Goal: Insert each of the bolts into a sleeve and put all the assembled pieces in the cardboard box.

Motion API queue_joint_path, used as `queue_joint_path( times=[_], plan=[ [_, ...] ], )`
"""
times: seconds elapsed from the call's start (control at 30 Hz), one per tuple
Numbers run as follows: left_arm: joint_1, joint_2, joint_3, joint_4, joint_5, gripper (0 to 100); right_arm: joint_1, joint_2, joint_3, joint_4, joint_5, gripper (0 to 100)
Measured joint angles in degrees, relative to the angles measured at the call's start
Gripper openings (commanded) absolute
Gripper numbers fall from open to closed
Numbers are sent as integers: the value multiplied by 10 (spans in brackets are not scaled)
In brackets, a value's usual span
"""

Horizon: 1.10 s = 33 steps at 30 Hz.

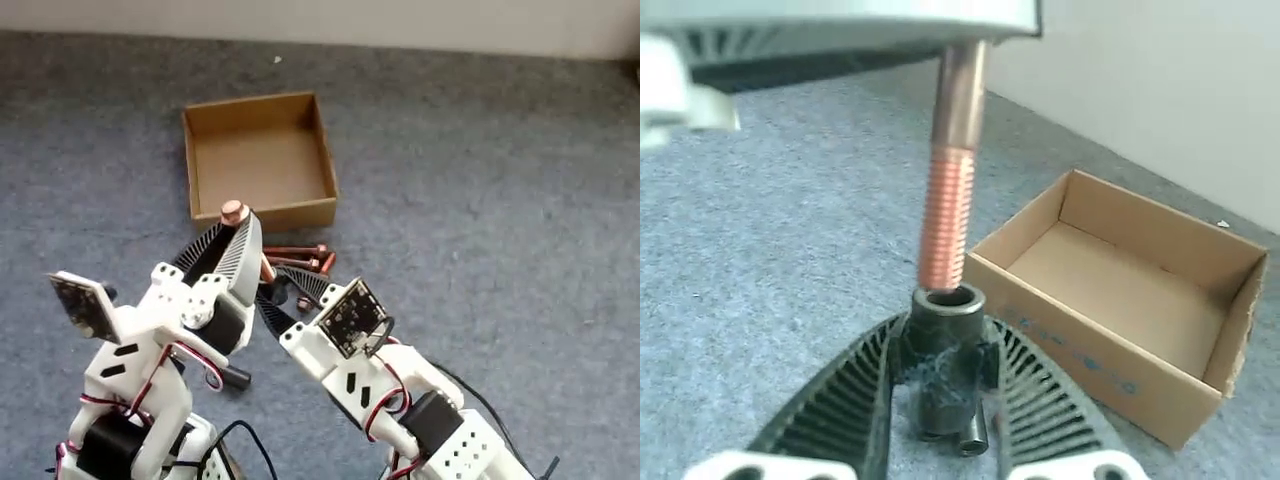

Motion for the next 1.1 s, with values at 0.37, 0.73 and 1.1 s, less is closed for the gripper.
queue_joint_path(
  times=[0.37,0.73,1.1],
  plan=[
    [0,1,10,0,0,6,2,0,0,0,3,5],
    [-11,-4,36,-8,0,6,1,0,0,0,4,5],
    [-47,0,37,-12,0,6,-25,0,0,0,4,5]
  ],
)
